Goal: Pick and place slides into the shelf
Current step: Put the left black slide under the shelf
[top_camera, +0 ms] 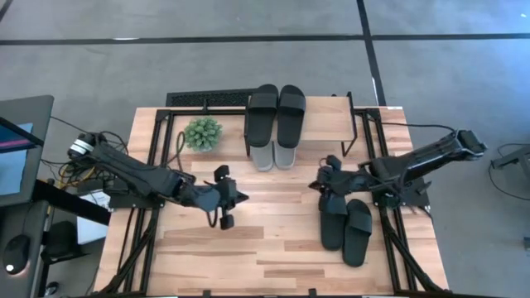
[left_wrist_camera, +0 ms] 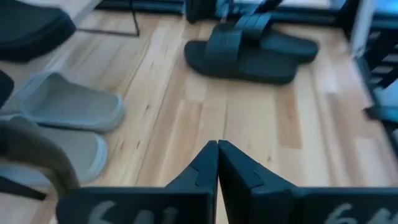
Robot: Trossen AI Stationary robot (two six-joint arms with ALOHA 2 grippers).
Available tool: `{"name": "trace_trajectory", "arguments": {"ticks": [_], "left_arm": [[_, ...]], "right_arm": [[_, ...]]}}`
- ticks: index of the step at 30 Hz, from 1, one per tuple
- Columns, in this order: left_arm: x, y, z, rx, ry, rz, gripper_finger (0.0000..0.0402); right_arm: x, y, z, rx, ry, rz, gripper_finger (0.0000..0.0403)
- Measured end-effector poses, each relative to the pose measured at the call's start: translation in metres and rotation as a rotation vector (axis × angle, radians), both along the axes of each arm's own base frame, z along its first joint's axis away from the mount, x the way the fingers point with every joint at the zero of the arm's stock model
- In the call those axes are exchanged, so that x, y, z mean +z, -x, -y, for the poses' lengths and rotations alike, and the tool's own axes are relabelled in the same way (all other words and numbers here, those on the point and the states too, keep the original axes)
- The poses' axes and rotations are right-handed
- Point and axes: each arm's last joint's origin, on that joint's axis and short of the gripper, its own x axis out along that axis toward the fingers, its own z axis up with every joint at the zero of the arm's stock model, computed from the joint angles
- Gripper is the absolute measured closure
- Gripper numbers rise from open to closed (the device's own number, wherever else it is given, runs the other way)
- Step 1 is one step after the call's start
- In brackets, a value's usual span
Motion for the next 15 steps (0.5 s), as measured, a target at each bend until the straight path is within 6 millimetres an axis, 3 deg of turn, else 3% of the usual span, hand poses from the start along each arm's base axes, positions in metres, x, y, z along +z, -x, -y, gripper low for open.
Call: {"name": "trace_trajectory", "arguments": {"ticks": [6,15], "left_arm": [[0.003,0.009,0.016,-0.037,0.016,0.017,0.0401],[-0.011,0.002,0.030,-0.020,0.004,0.001,0.0401]], "right_arm": [[0.005,0.033,-0.023,0.011,-0.094,-0.062,0.0403],[0.007,0.071,-0.057,-0.058,-0.166,-0.013,0.0403]]}}
